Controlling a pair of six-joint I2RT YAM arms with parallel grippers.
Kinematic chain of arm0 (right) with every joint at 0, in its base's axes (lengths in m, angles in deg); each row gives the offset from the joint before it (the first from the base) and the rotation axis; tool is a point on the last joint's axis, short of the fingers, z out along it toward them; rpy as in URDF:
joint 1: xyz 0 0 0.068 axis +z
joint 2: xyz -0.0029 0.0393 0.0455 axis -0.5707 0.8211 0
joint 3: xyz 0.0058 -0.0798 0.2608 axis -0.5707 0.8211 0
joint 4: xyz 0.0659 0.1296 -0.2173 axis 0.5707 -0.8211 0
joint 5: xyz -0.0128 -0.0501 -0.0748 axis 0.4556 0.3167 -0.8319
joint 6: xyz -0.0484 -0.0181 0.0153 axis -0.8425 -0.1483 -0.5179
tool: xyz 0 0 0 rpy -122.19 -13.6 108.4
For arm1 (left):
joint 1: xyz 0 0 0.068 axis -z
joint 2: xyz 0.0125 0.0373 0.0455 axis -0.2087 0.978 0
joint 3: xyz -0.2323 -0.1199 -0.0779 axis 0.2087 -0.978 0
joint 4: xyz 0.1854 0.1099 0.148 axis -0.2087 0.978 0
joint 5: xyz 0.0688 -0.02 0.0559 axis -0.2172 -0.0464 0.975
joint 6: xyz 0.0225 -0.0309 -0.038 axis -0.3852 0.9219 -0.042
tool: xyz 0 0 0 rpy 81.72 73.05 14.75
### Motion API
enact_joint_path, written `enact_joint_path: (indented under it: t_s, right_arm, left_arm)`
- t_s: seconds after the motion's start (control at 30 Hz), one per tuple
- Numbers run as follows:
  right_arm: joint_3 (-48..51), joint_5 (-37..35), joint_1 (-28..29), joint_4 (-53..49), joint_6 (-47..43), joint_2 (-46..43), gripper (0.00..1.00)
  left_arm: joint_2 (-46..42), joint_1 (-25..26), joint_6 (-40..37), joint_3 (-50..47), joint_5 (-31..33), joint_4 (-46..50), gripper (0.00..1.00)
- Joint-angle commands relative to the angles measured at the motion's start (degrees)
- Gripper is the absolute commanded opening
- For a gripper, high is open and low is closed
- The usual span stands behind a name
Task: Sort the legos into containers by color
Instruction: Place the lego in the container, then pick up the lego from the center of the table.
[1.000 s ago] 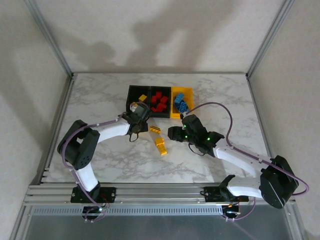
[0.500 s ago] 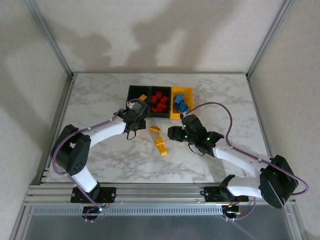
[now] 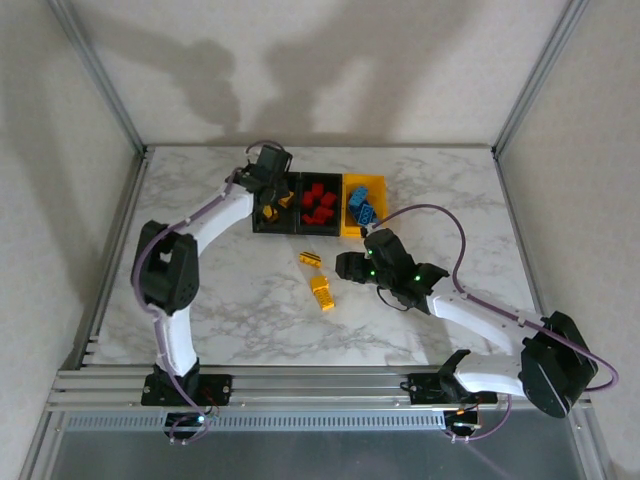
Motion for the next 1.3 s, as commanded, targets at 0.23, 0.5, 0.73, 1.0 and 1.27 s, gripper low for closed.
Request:
enact_joint_path:
  t_s: [0.23, 0.5, 0.73, 1.0, 1.27]
  right_arm:
    - [-1.07, -3.33, -0.55, -2.69, 0.18, -1.35, 0.58]
    - [-2.71, -3.06, -0.60, -2.31, -0.25, 1.00, 0.58]
    - [-3.78, -2.62, -0.60, -1.14, -0.78, 1.93, 0.60]
    - [-4.76, -3.06, -1.13, -2.35, -1.56, 1.52, 0.65]
    - [-4.41, -3.84, -1.90, -2.97, -1.94, -0.02, 0.65]
  left_arm:
    - [16.05, -2.58, -2.01, 16.62, 6.39, 5.75, 0.31]
    - [14.68, -2.66, -1.62, 15.75, 4.77, 5.46, 0.45]
    - [3.38, -0.44, -0.33, 5.97, -0.57, 2.07, 0.50]
    - [-12.93, 4.16, 2.11, -11.68, -7.83, 0.28, 0.59]
    - [-21.48, 6.87, 15.91, -26.33, -16.70, -1.21, 0.68]
